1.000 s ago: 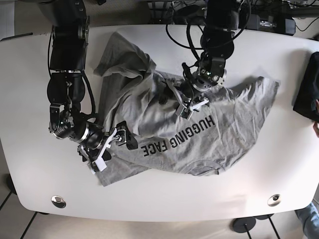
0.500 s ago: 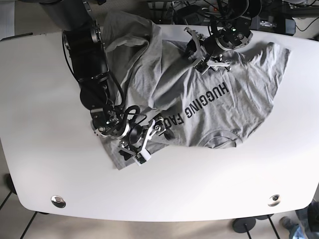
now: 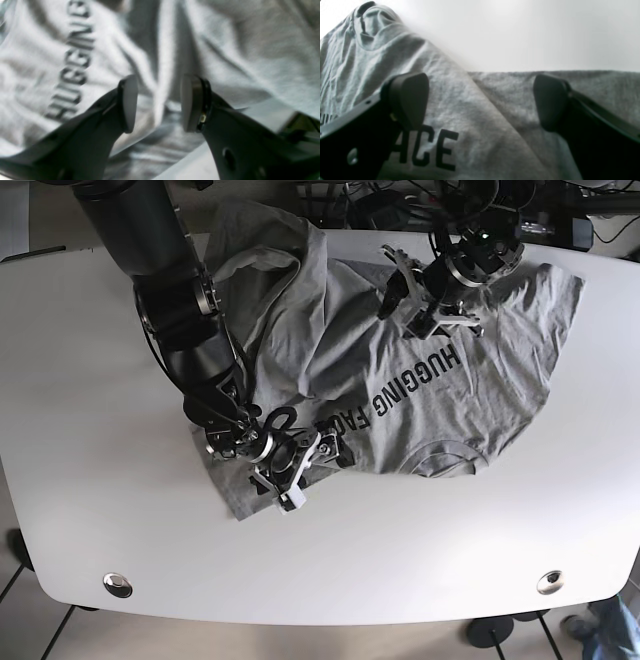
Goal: Fold the T-shirt properly
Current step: 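Grasp the grey shirt's side edges with both grippers, then lift the grey shirt with both grippers and shake it out, then lay the grey shirt down with both grippers and release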
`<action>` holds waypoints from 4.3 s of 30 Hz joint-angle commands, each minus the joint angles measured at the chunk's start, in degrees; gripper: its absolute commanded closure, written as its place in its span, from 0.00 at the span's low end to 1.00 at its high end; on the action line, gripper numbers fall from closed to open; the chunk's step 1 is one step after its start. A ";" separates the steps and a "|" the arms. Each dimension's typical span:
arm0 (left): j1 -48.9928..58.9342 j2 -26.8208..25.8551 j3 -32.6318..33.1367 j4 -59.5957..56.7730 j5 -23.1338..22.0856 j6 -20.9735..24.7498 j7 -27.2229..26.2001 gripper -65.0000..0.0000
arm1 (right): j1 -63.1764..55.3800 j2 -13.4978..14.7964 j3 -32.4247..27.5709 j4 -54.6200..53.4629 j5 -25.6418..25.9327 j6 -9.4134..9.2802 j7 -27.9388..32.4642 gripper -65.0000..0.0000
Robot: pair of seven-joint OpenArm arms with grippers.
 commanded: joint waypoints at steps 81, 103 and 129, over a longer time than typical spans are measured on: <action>-76.45 -7.98 -4.32 -9.60 -2.14 1.18 22.19 1.00 | 30.54 14.82 25.08 29.45 1.19 0.62 -24.63 0.97; -18.86 -9.47 -16.28 0.86 -2.41 -2.42 19.38 1.00 | -37.76 10.16 35.46 71.82 1.28 0.53 -32.55 0.97; -2.78 0.46 -42.39 0.42 -2.23 -9.32 19.29 0.58 | -62.29 4.71 39.59 82.02 1.28 0.62 -32.55 0.36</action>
